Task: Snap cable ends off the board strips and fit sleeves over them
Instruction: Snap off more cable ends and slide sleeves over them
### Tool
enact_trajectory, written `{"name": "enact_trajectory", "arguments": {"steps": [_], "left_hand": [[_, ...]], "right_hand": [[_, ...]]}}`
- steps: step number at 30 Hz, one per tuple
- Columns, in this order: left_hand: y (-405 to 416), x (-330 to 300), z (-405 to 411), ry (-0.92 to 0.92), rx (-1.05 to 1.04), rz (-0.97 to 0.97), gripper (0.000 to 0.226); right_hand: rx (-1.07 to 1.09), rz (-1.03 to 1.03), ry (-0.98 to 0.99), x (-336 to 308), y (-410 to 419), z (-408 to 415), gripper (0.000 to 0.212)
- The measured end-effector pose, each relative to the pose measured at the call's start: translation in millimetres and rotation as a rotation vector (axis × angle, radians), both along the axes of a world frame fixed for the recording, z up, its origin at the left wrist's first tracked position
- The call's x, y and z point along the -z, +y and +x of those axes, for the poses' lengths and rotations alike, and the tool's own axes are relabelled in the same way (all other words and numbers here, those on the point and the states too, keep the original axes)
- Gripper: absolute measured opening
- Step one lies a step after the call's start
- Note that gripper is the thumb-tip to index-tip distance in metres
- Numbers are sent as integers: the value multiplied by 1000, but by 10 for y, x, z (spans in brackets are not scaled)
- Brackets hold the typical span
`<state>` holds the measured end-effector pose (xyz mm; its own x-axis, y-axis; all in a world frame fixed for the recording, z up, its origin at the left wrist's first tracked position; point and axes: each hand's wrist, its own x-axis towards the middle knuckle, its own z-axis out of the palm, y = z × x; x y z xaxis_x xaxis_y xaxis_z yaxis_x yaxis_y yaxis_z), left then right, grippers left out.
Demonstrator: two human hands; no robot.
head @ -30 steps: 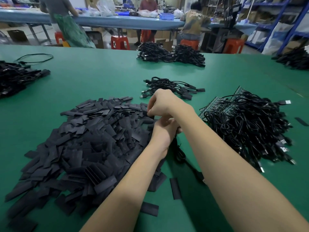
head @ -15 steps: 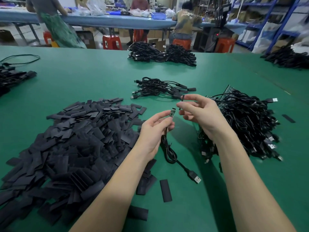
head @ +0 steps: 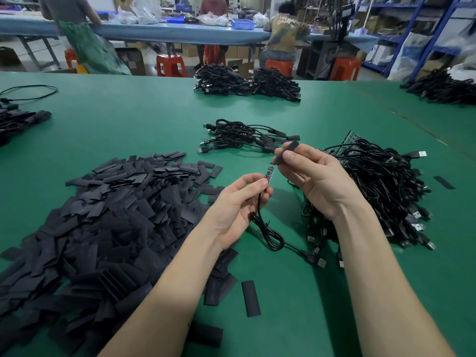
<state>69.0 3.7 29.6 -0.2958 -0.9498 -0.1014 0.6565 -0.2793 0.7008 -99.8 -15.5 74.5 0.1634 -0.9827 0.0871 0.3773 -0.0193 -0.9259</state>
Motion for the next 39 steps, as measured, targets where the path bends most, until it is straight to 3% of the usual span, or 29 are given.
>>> {"name": "enact_trajectory", "arguments": {"steps": [9,17,26,33,39], "left_hand": [[-2,-8,29,-20,39,-28,10],[-14,-89,238,-225,171,-181,11],[-20,-120,324,-263,160,-182,11],[-18,-109,368,-360,230,-232,15],[-46,-91,300,-375,53,-260,18]], "right_hand": [[-8,23,34,-1,8,8,17],[-175,104,129,-30,69,-106,20],[-206,-49,165,-43,110,-64,23],[-314,-6,210,3,116,-70,26],[-234,-21,217,-4,95,-16,19]]}}
